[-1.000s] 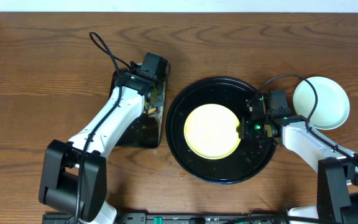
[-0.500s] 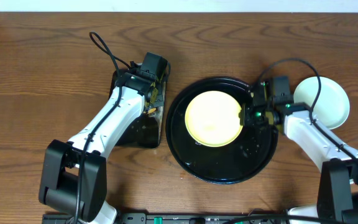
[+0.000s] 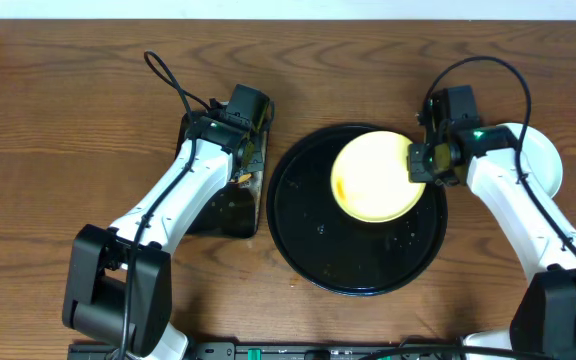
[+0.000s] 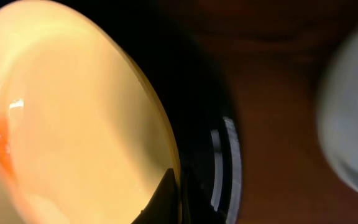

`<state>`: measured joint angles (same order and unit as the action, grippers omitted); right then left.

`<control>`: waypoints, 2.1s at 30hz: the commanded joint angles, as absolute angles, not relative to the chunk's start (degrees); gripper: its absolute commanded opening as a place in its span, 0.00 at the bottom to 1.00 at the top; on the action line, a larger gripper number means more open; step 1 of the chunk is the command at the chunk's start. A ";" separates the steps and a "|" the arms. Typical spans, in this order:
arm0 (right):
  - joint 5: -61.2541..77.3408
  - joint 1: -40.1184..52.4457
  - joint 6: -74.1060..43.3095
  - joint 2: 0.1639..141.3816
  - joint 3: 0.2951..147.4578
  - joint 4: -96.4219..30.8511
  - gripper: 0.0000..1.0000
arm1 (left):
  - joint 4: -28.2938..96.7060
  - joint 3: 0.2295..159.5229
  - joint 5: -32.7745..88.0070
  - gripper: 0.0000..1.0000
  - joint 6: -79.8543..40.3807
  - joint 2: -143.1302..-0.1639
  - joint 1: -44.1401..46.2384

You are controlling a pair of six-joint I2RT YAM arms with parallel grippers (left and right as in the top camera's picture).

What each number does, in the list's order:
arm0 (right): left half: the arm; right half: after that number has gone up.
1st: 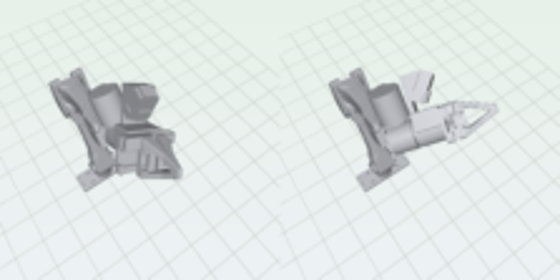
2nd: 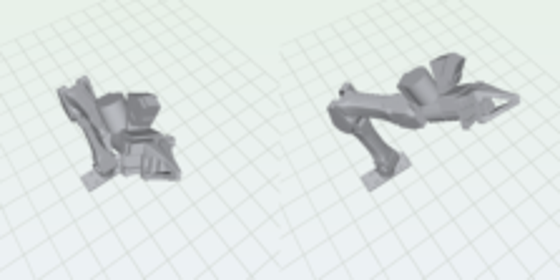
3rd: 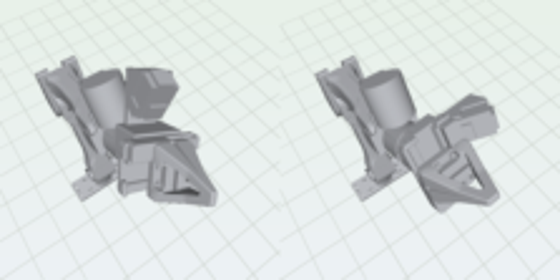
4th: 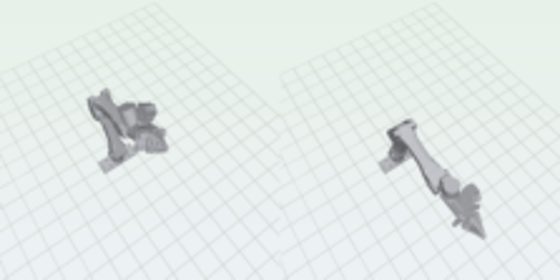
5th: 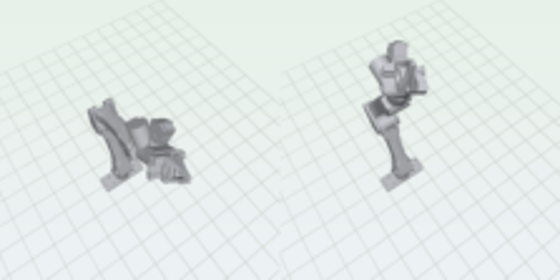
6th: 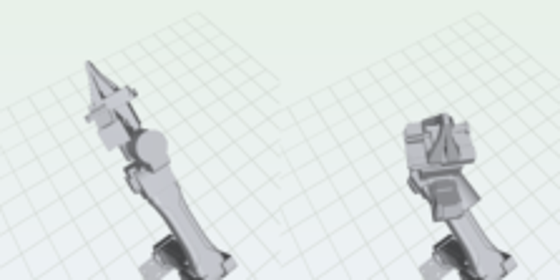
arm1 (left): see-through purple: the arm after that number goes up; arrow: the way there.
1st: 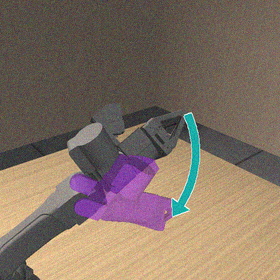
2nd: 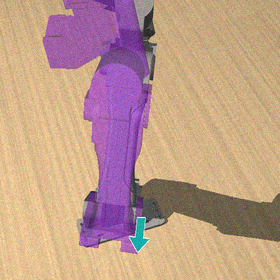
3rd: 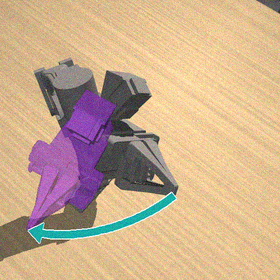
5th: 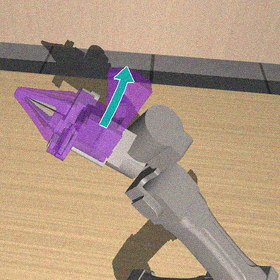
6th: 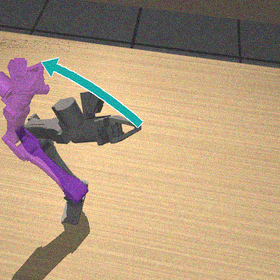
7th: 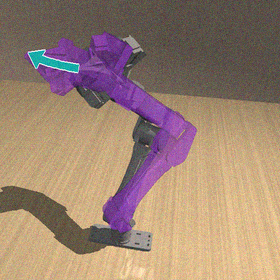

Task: Clean dirty plates on tray and stack at the side
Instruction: 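Lift the yellow plate with right gripper and stack it on mint plates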

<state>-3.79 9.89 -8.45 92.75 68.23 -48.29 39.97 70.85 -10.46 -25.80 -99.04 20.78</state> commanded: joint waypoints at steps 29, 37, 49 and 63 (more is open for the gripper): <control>-26.98 24.08 -0.16 91.05 73.78 -49.17 0.01 | 40.05 71.33 -10.55 0.08 -25.52 -98.80 20.69; -42.78 28.34 4.58 84.68 74.15 -44.01 0.01 | 40.03 71.33 -10.55 0.08 -25.54 -98.80 20.69; -56.99 35.38 15.90 83.53 74.15 -39.13 0.01 | 40.03 71.33 -10.55 0.08 -25.52 -98.80 20.69; -58.50 36.32 10.63 83.53 74.13 -36.36 0.01 | 40.05 71.31 -10.55 0.08 -25.50 -98.80 20.67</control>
